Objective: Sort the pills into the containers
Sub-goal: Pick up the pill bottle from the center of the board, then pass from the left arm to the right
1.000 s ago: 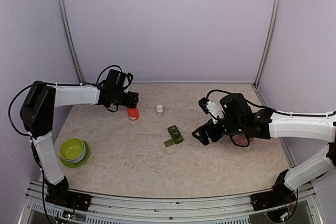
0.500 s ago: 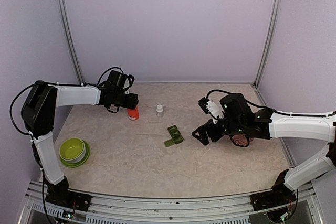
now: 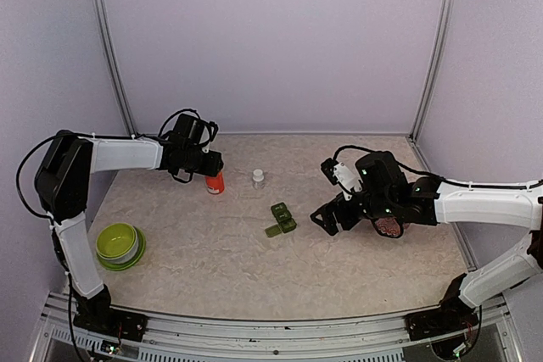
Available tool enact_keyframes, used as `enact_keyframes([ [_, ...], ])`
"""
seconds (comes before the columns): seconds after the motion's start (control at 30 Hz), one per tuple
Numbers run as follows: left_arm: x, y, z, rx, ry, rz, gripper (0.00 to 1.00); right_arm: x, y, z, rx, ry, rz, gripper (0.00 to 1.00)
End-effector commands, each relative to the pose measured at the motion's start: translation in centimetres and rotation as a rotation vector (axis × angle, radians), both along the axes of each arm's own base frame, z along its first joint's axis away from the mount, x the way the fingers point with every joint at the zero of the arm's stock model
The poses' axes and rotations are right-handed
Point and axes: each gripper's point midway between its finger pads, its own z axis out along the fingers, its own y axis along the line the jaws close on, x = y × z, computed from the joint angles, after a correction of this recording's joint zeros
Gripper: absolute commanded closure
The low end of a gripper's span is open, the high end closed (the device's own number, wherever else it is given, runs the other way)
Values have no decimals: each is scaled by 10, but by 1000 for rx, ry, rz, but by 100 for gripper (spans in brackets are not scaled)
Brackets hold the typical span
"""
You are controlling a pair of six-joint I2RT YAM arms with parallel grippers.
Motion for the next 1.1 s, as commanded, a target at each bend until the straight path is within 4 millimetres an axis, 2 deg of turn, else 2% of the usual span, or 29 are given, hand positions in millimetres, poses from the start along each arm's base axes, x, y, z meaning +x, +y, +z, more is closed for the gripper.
enact_keyframes([
  [0.0,2,-6,5,-6,-4,-15,72,2,-4,1,-6,-13,-5,0],
  [0.2,-12,-22,31,-41,-42,-61,73,-3,0,8,6,-25,42,0],
  [0.37,-48,-60,60,-109,-78,-207,73,-22,16,27,83,-46,190,0],
  [0.6,-124,-121,94,-236,-105,-498,72,-68,38,69,286,-93,460,0],
  [0.73,-172,-150,127,-370,-139,-670,72,-85,41,84,374,-126,545,0],
  [0.9,-222,-171,162,-486,-191,-829,72,-93,46,91,433,-139,601,0],
  [1.07,-267,-179,198,-617,-275,-947,72,-109,47,112,563,-213,677,0],
])
